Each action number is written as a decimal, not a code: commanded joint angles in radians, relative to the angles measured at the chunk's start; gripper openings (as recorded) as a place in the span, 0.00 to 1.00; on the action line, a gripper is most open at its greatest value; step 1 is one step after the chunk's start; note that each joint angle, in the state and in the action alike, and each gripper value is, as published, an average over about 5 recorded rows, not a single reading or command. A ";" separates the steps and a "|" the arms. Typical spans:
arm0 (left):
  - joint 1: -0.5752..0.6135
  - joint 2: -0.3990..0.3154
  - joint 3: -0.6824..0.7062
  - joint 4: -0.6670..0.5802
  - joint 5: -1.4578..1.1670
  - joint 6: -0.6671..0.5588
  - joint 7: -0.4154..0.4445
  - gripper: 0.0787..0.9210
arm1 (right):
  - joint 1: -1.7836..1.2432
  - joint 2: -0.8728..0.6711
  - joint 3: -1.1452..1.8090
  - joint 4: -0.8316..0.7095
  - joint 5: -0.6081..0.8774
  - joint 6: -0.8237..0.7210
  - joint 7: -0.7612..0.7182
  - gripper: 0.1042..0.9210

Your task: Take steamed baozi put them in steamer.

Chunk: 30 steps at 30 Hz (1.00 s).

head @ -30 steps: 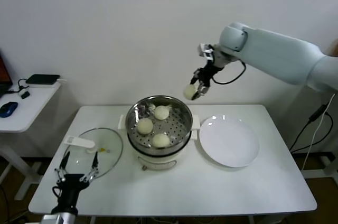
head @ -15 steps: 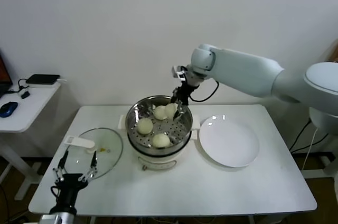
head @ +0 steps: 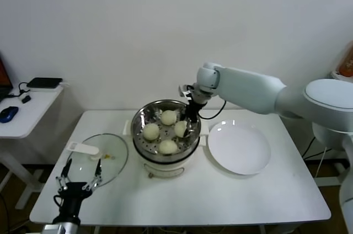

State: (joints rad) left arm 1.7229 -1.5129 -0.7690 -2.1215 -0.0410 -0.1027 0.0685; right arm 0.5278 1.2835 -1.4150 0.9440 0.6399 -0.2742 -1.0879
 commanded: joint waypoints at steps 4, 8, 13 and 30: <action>0.003 0.001 0.001 0.002 0.000 -0.002 0.000 0.88 | -0.028 0.002 0.005 -0.011 -0.022 -0.001 0.004 0.72; 0.001 0.001 0.003 0.004 0.000 -0.003 0.000 0.88 | -0.029 -0.001 0.008 -0.010 -0.023 -0.002 0.009 0.72; -0.001 0.003 0.003 0.003 0.000 -0.001 0.001 0.88 | -0.031 -0.002 0.012 -0.009 -0.021 -0.002 0.015 0.73; 0.000 0.000 0.005 0.000 0.004 -0.001 0.000 0.88 | 0.054 -0.007 0.020 0.022 0.069 -0.002 -0.003 0.88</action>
State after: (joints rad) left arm 1.7220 -1.5114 -0.7642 -2.1198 -0.0385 -0.1051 0.0685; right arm 0.5317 1.2894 -1.3932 0.9307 0.6509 -0.2762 -1.0856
